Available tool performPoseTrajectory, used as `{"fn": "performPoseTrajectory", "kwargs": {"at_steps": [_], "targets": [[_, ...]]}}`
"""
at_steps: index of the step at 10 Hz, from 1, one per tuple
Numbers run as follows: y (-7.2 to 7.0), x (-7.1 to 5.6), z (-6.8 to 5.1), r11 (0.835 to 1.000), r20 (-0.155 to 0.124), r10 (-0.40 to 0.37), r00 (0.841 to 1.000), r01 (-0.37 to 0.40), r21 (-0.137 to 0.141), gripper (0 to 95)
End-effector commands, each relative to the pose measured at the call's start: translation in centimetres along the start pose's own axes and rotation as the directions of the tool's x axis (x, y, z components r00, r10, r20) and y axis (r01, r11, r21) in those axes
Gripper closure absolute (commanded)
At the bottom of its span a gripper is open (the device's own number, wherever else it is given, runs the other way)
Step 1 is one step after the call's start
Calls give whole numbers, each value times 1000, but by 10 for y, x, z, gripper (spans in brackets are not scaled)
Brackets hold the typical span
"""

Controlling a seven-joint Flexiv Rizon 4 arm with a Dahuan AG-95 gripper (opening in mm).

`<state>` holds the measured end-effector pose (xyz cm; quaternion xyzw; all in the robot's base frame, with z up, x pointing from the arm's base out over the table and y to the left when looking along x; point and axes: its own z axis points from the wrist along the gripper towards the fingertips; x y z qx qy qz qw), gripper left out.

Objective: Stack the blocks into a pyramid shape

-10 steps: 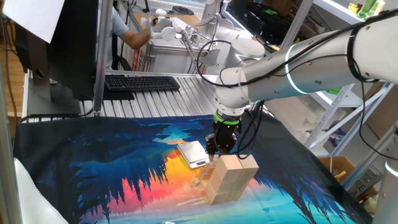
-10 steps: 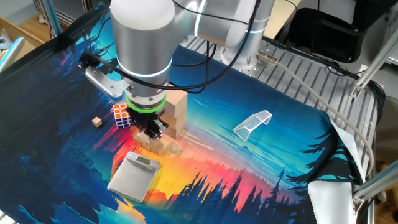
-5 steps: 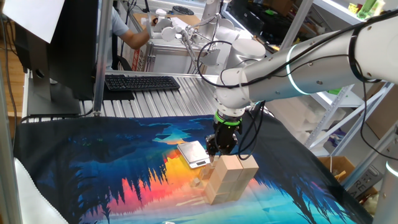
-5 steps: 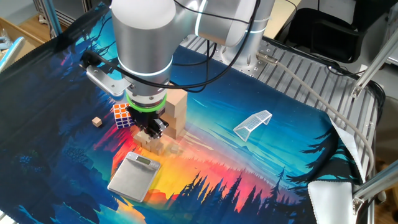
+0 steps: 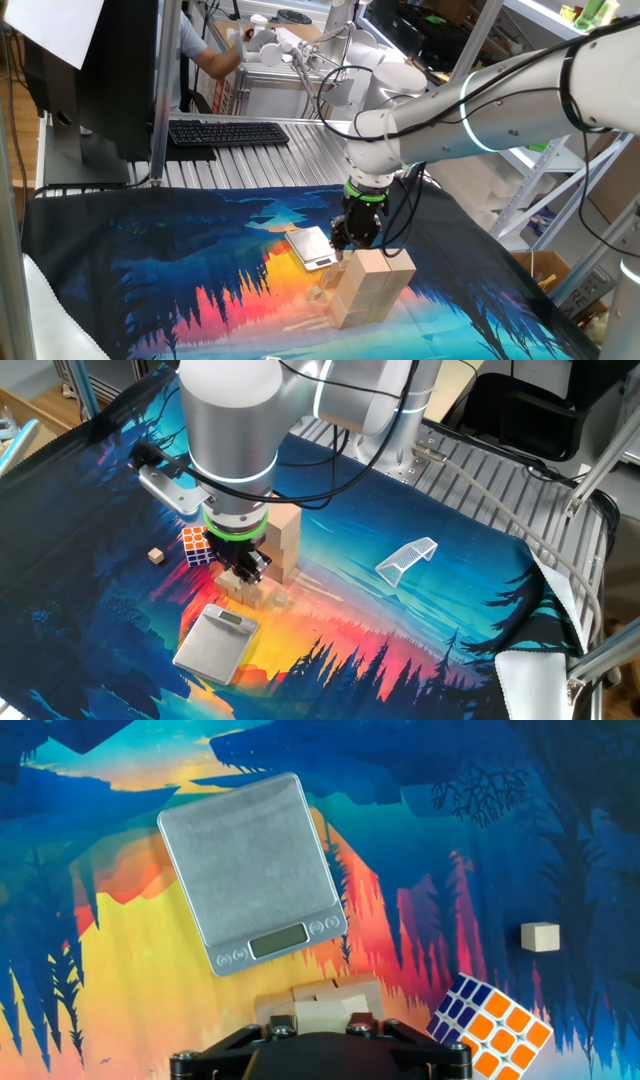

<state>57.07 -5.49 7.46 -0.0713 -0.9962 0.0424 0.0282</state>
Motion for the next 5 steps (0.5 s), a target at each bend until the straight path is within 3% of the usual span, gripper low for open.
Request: {"fn": "performPoseTrajectory", "kwargs": {"at_steps": [1, 3, 4, 5], "targets": [[0, -1, -2, 1000, -4, 2, 1000, -2, -3, 380], [0, -13, -16, 1000, -20, 24, 999, -25, -9, 380], [-1, -24, -30, 999, -36, 33, 999, -33, -8, 570], [-6, -37, -42, 1000, -53, 19, 998, -19, -5, 570]]}}
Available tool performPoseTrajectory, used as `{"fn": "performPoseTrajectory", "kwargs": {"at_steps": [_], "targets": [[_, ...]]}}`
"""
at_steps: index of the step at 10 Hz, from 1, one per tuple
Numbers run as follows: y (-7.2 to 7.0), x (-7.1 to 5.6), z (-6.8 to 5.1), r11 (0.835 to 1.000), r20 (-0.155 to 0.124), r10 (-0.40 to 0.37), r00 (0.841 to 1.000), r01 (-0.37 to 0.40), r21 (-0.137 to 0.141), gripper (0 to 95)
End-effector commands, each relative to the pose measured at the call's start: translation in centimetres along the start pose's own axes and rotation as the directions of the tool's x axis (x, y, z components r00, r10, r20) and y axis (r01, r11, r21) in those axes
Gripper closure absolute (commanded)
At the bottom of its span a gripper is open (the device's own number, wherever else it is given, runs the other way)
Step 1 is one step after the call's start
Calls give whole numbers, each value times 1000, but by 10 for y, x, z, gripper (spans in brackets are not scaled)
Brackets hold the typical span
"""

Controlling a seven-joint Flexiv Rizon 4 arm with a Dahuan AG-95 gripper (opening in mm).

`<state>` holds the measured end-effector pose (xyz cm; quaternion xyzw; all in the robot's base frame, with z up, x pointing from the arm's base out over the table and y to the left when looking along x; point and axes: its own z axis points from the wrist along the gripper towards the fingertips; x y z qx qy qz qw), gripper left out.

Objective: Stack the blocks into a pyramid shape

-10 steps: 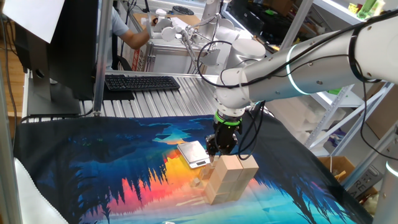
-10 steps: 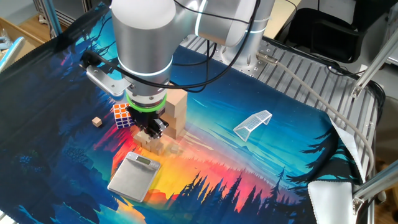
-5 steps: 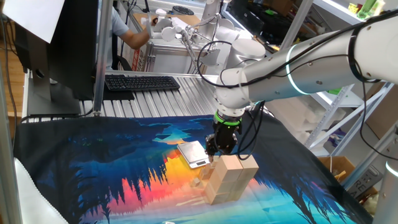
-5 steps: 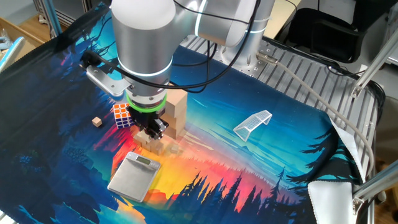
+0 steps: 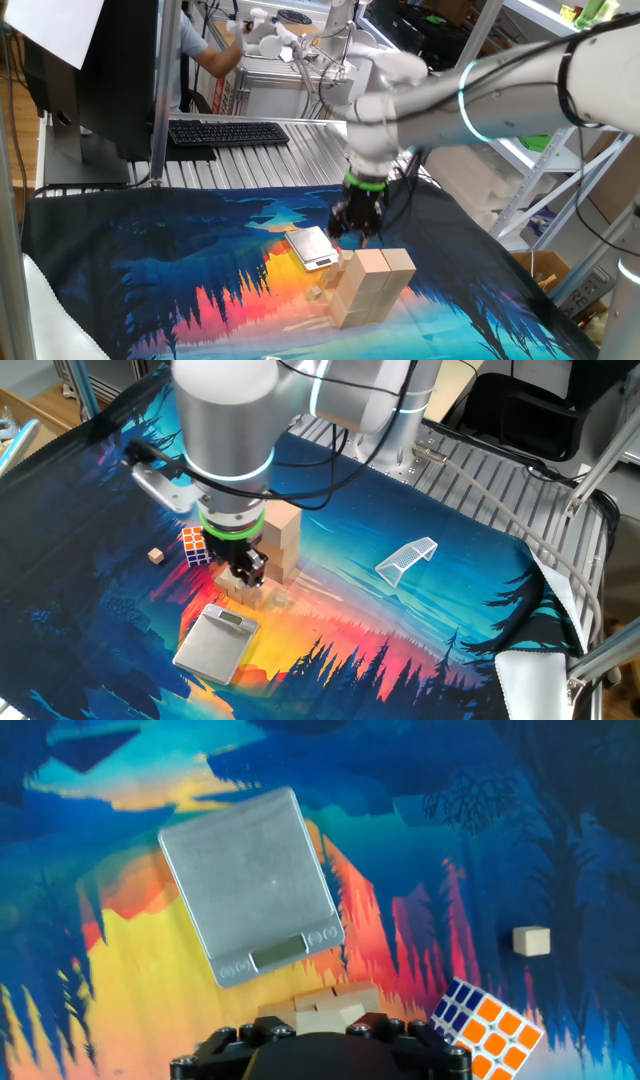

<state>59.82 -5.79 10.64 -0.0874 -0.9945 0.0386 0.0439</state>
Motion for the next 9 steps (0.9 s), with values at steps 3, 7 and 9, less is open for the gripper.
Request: {"fn": "performPoseTrajectory", "kwargs": {"at_steps": [3, 7, 9], "targets": [[-16, -27, -21, 1000, -31, -16, 999, 16, 4, 570], [-48, -27, -29, 1000, -42, 27, 999, -27, 4, 570], [-66, -23, -36, 998, -50, 59, 997, -59, 7, 570]]}}
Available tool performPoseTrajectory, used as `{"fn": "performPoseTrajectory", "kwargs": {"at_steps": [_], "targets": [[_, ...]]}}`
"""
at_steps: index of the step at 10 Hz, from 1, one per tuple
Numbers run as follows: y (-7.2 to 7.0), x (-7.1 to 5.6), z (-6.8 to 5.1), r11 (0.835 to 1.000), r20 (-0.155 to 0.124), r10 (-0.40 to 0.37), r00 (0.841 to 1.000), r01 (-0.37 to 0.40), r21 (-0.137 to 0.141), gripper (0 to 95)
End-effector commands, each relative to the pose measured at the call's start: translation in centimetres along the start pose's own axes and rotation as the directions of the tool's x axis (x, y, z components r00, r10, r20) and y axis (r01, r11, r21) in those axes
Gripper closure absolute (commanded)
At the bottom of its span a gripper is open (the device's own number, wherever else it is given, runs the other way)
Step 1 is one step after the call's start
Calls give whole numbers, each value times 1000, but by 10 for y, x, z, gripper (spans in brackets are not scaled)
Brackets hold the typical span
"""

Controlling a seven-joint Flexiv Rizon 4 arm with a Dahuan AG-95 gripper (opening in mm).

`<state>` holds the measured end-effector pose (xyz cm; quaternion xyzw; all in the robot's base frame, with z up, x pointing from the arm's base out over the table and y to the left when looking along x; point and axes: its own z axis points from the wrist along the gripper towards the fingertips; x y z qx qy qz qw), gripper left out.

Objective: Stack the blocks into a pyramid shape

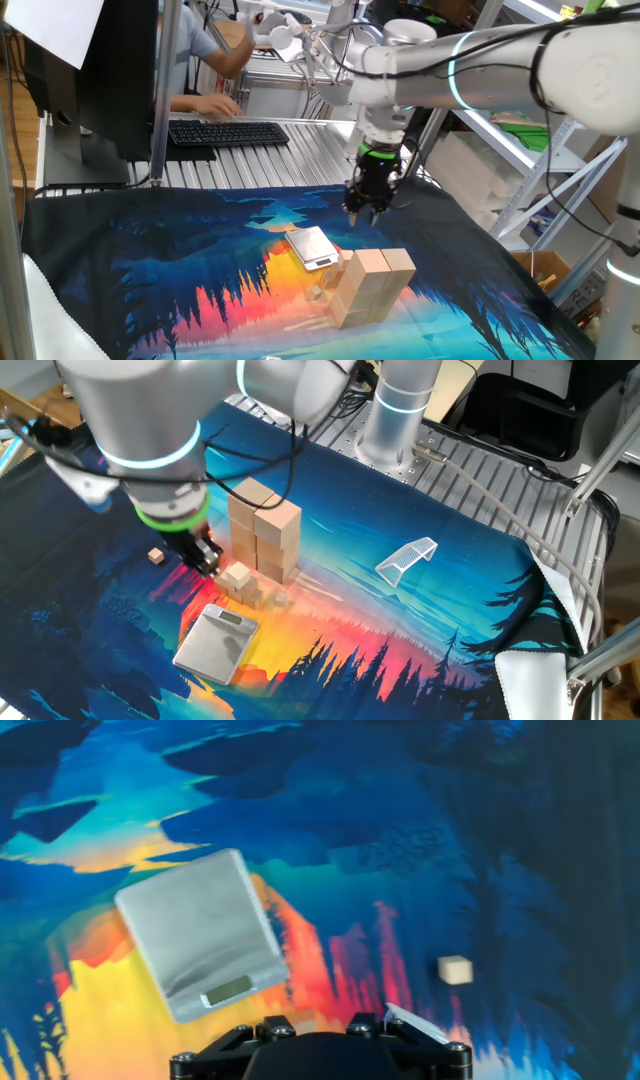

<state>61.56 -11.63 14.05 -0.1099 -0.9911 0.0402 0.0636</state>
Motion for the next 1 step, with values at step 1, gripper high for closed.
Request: {"fn": "performPoseTrajectory", "kwargs": {"at_steps": [1], "targets": [[-16, 3, -5, 1000, -15, 25, 1000, -25, 2, 570]]}}
